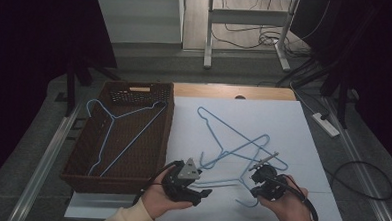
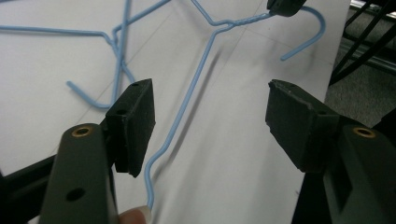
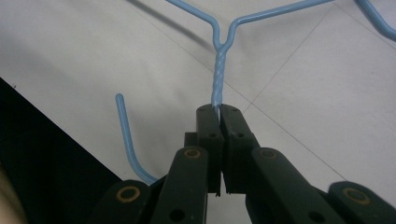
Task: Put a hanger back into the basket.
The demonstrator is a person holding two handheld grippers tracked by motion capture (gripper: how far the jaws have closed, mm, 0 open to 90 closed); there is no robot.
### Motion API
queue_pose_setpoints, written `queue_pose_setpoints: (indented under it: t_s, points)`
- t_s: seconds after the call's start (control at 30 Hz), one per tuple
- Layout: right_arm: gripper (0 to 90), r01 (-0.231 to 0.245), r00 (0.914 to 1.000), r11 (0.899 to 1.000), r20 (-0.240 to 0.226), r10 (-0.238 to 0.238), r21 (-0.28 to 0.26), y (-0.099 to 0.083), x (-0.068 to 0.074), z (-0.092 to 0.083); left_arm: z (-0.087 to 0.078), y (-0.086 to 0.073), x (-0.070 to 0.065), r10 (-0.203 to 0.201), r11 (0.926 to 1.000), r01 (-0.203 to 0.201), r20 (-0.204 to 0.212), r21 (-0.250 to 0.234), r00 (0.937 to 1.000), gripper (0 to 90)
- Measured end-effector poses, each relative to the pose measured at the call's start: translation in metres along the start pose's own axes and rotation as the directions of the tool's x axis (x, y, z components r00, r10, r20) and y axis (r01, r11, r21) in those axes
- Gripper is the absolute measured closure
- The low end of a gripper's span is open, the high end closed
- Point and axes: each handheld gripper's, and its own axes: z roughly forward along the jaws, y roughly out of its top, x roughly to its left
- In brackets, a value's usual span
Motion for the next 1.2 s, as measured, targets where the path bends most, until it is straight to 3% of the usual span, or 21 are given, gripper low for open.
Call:
queue_pose_setpoints:
  t_s: [0.27,0.53,0.67,0.97,1.17,1.2]
  points:
    - [88.0,0.008,1.0000,1.000,0.003,-0.008,0.001,0.001,0.001,-0.002,0.030,0.005,0.002,0.015,0.9980,-0.016,0.012,0.060,0.9998,34.2]
    - [88.0,0.017,0.9999,1.000,0.002,-0.017,-0.003,0.001,0.002,-0.005,0.059,0.004,0.005,0.041,0.9916,-0.037,-0.029,0.124,0.9987,38.6]
    - [87.9,0.024,0.9997,1.000,0.002,-0.024,-0.005,0.002,0.002,-0.007,0.069,0.005,0.006,0.041,0.9881,-0.036,-0.035,0.149,0.9985,50.1]
    - [87.9,0.027,0.9996,0.999,0.000,-0.027,-0.022,0.003,0.002,-0.013,0.073,0.004,0.008,0.040,0.9856,-0.036,-0.024,0.165,0.9989,78.1]
    - [87.7,0.021,0.9997,0.998,-0.012,-0.022,-0.051,0.002,-0.001,-0.016,0.070,0.003,0.007,0.069,0.9851,-0.065,-0.014,0.159,0.9975,82.3]
    - [86.9,0.018,0.9998,0.997,-0.006,-0.019,-0.080,0.001,-0.004,-0.018,0.070,0.003,0.007,0.075,0.9855,-0.074,-0.003,0.153,0.9972,83.5]
